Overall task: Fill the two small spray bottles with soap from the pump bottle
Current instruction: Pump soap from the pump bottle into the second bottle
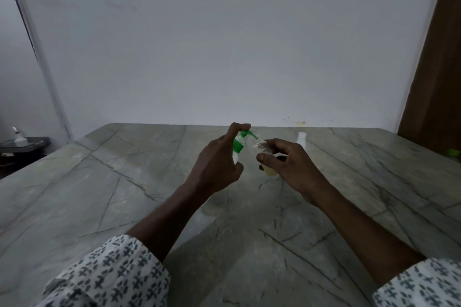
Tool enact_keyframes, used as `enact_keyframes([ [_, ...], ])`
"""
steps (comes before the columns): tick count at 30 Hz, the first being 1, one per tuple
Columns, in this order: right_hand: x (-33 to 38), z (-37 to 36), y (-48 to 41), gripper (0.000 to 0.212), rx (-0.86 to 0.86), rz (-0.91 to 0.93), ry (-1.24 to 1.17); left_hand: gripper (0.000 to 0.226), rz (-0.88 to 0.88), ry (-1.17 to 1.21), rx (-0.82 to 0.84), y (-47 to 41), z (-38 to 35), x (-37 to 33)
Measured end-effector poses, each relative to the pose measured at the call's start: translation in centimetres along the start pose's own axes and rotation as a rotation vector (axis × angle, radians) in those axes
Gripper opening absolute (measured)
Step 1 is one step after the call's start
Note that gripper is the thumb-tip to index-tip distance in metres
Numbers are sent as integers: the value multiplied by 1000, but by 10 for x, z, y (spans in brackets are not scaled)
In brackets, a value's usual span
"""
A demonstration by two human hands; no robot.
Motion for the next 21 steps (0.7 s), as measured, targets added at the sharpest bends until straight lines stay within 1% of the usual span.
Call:
enact_keyframes([
  [3, -1, -2, 0, 31, 19, -16, 3, 72, 14, 13, -18, 1, -1, 0],
  [8, -1, -4, 4, 26, 84, -37, -93, 66, 28, 20, -36, 1, -1, 1],
  [14, -2, -3, 2, 25, 103, -101, -293, 80, 12, 10, -25, 2, -1, 3],
  [21, -1, -2, 2, 25, 122, -136, -340, 78, 0, 8, -8, 0, -2, 1],
])
Point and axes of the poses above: each hand's wrist, its own y-axis away from the middle knuckle, its own z-axis out of the back of the hand, x = y × z, the point moved 1 cm from there along -y, towards the middle knuckle, and after that the axes turned 4 degrees about -y, right-handed, at the moved point
